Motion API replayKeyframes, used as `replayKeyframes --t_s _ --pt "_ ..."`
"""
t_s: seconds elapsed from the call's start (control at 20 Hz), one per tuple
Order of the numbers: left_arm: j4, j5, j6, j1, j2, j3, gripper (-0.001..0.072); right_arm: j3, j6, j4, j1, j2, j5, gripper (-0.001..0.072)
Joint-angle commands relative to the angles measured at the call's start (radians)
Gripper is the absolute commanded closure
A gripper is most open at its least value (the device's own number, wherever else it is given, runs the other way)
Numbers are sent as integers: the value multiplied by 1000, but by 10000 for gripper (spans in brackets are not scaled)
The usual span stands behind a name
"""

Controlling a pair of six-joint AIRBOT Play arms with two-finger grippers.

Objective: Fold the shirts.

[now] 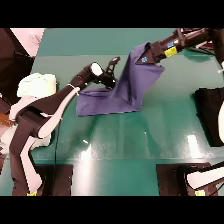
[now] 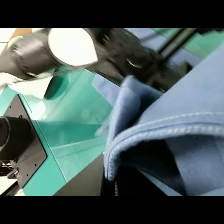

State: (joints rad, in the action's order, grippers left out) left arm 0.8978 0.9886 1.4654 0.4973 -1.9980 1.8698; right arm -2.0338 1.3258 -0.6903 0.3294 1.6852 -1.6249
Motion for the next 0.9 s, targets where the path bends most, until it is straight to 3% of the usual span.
replayKeyframes --t_s 0.0,0.25,0.5,0.55,0.6,0.65,0.7,0.75,0.85 --pt "185 169 -29 -77 115 2 685 -32 7 -17 53 57 14 698" --pt "274 414 -114 -249 320 2 684 -32 -52 -16 156 149 55 698" --pt "276 462 -113 -377 468 2 684 -33 -151 -18 300 275 277 690" --pt "277 461 -113 -385 485 2 684 -33 -174 -17 330 300 340 644" --pt "280 459 -113 -393 499 2 684 -34 -199 -15 363 324 407 433" --pt "280 459 -113 -397 505 2 684 -34 -229 -5 393 340 455 291" --pt "291 460 -113 -404 512 2 684 -33 -257 3 421 345 486 193" --pt "304 461 -113 -411 516 2 684 -33 -274 14 441 338 496 115" --pt "310 468 -112 -419 517 2 684 -31 -269 -11 437 297 449 120"
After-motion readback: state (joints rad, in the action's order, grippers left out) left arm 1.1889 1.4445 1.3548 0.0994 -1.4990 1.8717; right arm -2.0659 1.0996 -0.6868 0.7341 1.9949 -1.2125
